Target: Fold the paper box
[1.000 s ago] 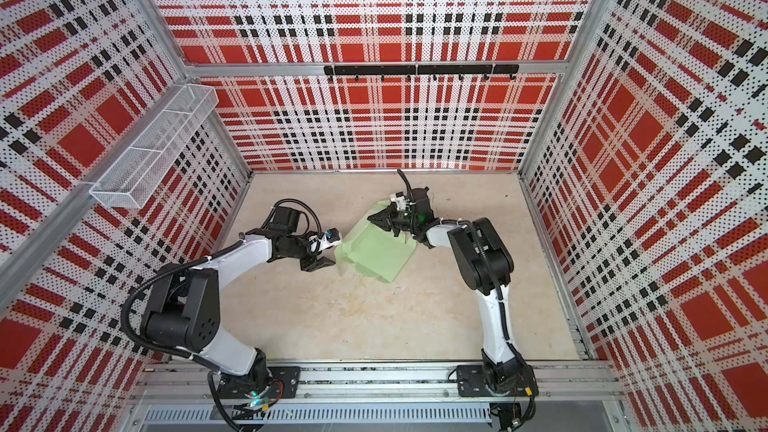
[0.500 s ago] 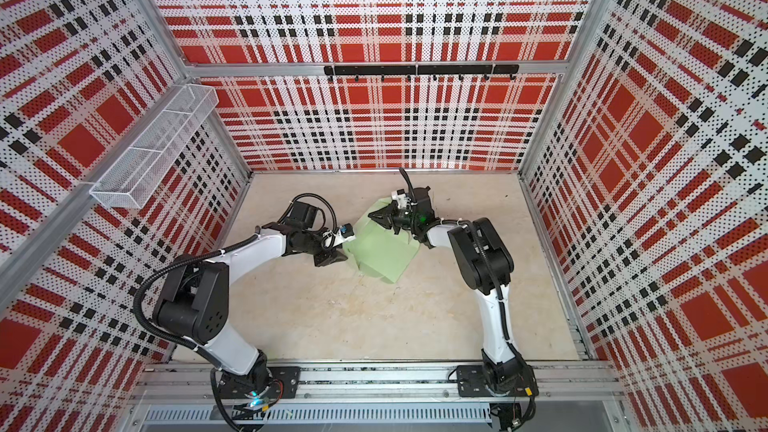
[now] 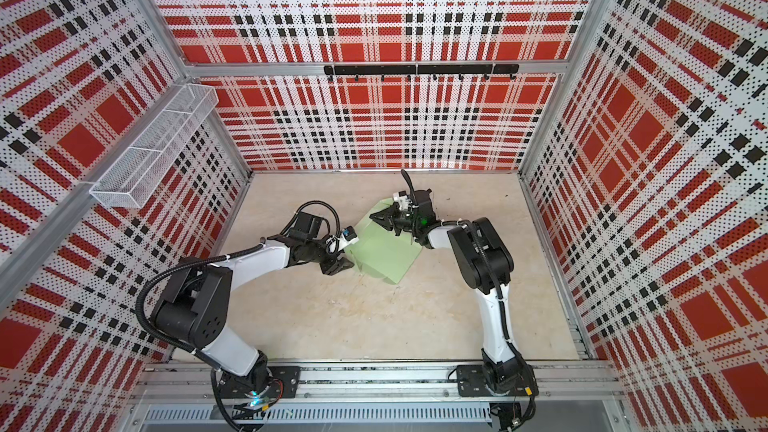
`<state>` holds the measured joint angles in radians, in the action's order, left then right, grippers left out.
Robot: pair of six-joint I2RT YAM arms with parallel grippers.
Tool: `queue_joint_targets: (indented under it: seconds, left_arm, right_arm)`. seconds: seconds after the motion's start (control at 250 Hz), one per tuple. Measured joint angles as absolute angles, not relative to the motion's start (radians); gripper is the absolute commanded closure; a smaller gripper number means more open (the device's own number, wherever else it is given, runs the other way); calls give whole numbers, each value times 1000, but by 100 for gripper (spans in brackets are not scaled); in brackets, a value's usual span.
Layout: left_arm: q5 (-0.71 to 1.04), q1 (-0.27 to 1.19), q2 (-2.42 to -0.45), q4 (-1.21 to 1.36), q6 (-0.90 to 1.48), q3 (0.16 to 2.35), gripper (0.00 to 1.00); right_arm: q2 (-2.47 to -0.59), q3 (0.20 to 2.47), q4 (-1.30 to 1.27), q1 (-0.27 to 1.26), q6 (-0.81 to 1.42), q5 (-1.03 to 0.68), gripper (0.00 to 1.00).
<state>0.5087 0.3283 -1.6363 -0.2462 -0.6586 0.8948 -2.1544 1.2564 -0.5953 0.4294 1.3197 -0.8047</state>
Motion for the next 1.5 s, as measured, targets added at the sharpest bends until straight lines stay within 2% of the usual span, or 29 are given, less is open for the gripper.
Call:
queue_joint_targets:
  seconds: [0.116, 0.28, 0.656, 0.792, 0.948, 1.064, 1.324, 1.501]
  left_arm:
    - [553, 302, -1631, -219, -630, 894, 35]
    - [594, 276, -1631, -204, -606, 894, 47]
    - [586, 278, -1631, -205, -551, 914, 45]
    - [569, 300, -1631, -281, -545, 970, 44]
    - [571, 320, -1631, -314, -435, 1010, 48]
    - [562, 322, -1634, -309, -363, 1010, 46]
    - [528, 321, -1634, -231, -228, 998, 44]
    - [521, 330, -1633, -107, -109, 924, 47]
  right_arm:
    - [-2154, 1256, -595, 429, 1318, -802, 100]
    - [-2154, 1256, -589, 428, 1309, -800, 100]
    - [-2154, 1254, -589, 427, 1308, -797, 100]
    - [-2154, 1254, -590, 426, 1308, -795, 100]
    - [-2154, 1254, -602, 413, 1314, -796, 100]
    - [-2154, 1254, -602, 414, 1317, -796, 100]
    - [-2154, 1254, -594, 418, 1315, -791, 100]
    - [-2154, 1254, -592, 419, 1309, -785, 100]
